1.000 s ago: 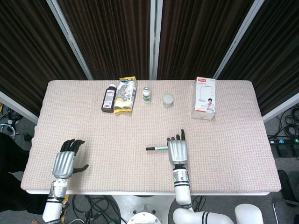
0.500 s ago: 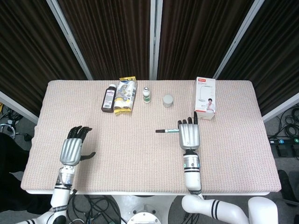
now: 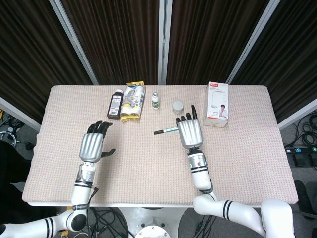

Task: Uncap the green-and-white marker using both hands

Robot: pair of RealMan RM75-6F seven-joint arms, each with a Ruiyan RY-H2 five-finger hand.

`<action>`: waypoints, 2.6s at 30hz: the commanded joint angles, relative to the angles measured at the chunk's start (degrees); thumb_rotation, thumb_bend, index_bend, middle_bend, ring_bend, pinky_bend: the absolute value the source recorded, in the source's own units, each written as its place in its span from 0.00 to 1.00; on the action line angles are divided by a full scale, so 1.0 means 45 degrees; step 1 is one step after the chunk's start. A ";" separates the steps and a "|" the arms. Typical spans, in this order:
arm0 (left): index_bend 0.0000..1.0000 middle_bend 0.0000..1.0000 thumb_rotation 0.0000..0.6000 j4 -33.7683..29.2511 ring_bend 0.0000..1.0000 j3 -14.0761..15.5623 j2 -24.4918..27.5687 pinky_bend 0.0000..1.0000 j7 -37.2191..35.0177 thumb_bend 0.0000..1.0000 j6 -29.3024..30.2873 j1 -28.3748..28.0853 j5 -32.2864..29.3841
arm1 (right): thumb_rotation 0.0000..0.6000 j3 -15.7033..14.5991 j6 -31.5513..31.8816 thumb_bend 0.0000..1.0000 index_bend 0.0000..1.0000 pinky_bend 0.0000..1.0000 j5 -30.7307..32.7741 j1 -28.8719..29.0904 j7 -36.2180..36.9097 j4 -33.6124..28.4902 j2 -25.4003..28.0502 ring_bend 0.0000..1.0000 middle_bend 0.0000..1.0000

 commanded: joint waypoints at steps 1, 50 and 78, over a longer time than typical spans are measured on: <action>0.19 0.21 1.00 0.0118 0.14 -0.0419 -0.0514 0.20 0.0561 0.07 -0.0180 -0.0541 -0.0654 | 1.00 0.0067 -0.0093 0.31 0.69 0.07 0.0113 0.0258 0.0321 0.0429 -0.0378 0.30 0.62; 0.52 0.54 1.00 0.2188 0.48 -0.2321 -0.2827 0.51 0.1902 0.24 0.0381 -0.4126 -0.3931 | 1.00 0.1234 0.0597 0.31 0.69 0.07 0.0575 0.2781 0.1075 0.3632 -0.3342 0.32 0.62; 0.63 0.65 1.00 0.2190 0.58 -0.2189 -0.2746 0.59 0.1556 0.39 0.0473 -0.4242 -0.4653 | 1.00 0.0897 0.0915 0.31 0.69 0.07 0.0402 0.2502 0.1037 0.3116 -0.3180 0.32 0.62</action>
